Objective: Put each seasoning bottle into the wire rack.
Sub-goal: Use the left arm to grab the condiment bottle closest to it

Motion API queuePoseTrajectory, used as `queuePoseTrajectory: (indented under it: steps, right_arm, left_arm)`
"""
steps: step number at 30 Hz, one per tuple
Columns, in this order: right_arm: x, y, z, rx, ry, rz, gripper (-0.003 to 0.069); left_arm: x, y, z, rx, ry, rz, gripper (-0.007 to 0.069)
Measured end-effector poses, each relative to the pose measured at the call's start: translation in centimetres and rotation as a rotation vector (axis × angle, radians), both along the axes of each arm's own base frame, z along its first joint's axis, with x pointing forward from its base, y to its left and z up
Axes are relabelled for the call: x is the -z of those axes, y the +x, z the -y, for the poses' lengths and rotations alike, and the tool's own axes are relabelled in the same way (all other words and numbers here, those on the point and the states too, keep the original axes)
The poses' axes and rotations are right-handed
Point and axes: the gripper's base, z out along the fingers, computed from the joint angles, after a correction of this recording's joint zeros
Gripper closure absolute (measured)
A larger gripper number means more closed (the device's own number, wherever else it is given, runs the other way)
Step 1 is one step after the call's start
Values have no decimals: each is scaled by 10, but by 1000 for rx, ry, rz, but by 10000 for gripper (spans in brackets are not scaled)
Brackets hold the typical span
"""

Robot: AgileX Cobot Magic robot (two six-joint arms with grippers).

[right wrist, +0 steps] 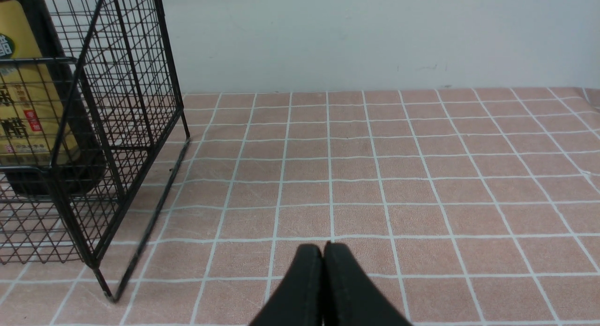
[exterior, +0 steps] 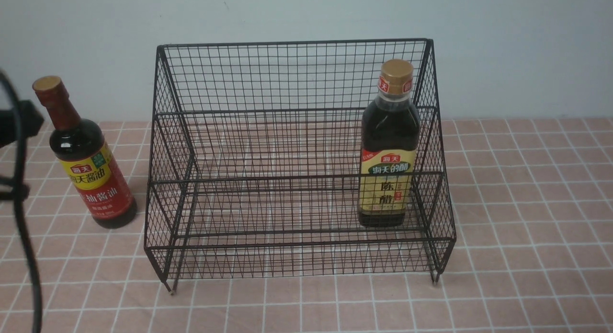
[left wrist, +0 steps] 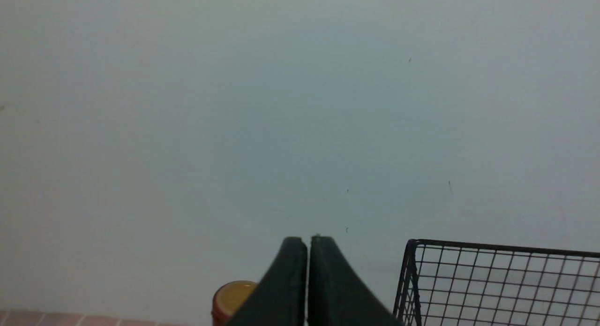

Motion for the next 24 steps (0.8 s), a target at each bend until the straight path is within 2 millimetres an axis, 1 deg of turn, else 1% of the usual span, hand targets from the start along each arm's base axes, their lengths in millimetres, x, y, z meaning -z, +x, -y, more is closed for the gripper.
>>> queuePoseTrajectory:
  steps: [3,5,7,11,13,14,15,17,19,22,23,24]
  right_arm:
    - [0,0,0,0,0,0,673]
    - [0,0,0,0,0,0,673]
    - [0,0,0,0,0,0,673]
    - [0,0,0,0,0,0,673]
    - [0,0,0,0,0,0,673]
    - [0,0,0,0,0,0,673]
    - [0,0,0,0,0,0,673]
    - [0,0,0,0,0,0,673]
    - [0,0,0,0,0,0,673]
    - [0,0,0,0,0,0,673]
    - [0,0,0,0,0,0,673]
    - [0,0,0,0,0,0,673]
  left_arm:
    - [-4,25,2,-2,26,-28,631]
    - [-6,34,0,-15,54,-34,629]
    - [-8,37,-3,-28,64,-34,627]
    - [-9,44,-24,-150,-6,-11,592]
    - [-9,45,-34,-207,-30,5,559]
    - [-9,46,-37,-222,-34,7,543]
    - [-9,46,-38,-224,-34,8,543]
    - [-6,48,-39,-234,-33,7,494]
    - [-5,50,-39,-231,-30,1,467]
    - [5,59,-37,-205,-24,-27,359]
    - [6,61,-37,-202,-25,-31,345]
    - [11,65,-36,-192,-26,-45,300]
